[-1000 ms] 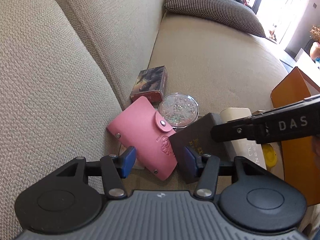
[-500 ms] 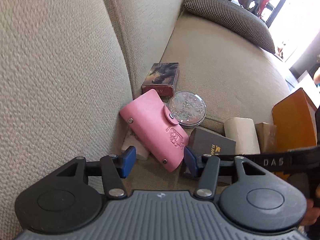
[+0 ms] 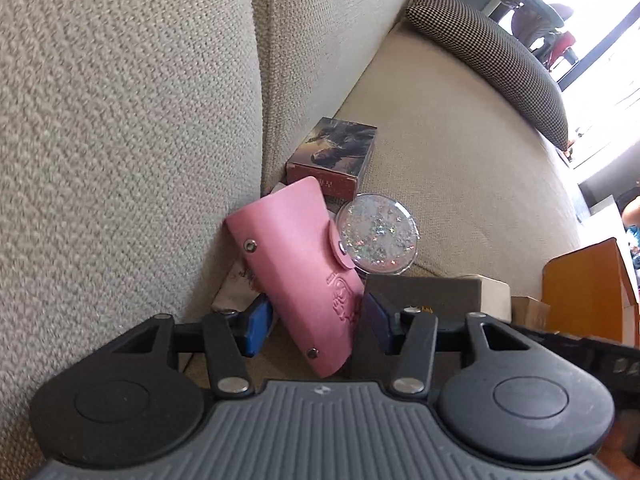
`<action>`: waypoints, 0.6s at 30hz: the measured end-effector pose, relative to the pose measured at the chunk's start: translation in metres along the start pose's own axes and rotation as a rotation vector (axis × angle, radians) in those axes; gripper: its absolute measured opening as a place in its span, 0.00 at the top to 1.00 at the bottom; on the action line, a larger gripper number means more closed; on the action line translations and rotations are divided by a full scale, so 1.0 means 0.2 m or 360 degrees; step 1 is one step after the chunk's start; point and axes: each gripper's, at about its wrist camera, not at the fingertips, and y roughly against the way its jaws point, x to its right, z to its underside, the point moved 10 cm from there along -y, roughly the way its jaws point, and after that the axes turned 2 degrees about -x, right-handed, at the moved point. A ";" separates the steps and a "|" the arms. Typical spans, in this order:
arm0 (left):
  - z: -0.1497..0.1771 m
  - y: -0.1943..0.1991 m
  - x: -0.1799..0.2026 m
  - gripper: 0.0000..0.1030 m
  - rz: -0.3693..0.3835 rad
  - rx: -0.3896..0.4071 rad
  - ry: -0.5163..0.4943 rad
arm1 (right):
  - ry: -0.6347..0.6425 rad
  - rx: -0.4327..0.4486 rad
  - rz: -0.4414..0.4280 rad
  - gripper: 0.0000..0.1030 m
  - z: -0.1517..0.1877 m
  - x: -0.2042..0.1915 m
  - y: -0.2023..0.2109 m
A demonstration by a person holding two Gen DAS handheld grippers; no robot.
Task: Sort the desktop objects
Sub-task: 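Grasp the pink snap wallet with the left gripper while the right gripper holds the gray box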
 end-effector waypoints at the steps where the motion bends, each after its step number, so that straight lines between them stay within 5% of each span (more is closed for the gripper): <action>1: 0.00 0.00 -0.01 0.61 -0.0033 0.0023 -0.0021 | -0.0001 0.0010 -0.0016 0.76 -0.01 -0.01 0.00; 5: -0.01 0.04 -0.01 0.65 0.0001 0.0078 -0.0041 | 0.0001 0.0050 -0.0024 0.63 -0.03 -0.04 -0.03; 9: -0.05 0.08 0.02 0.65 0.0052 0.0159 -0.0090 | 0.0052 0.0045 0.0049 0.60 -0.03 -0.05 -0.06; 18: -0.08 0.00 0.09 0.65 0.0159 0.0140 -0.0128 | -0.0108 0.0000 0.0118 0.63 0.01 0.08 -0.12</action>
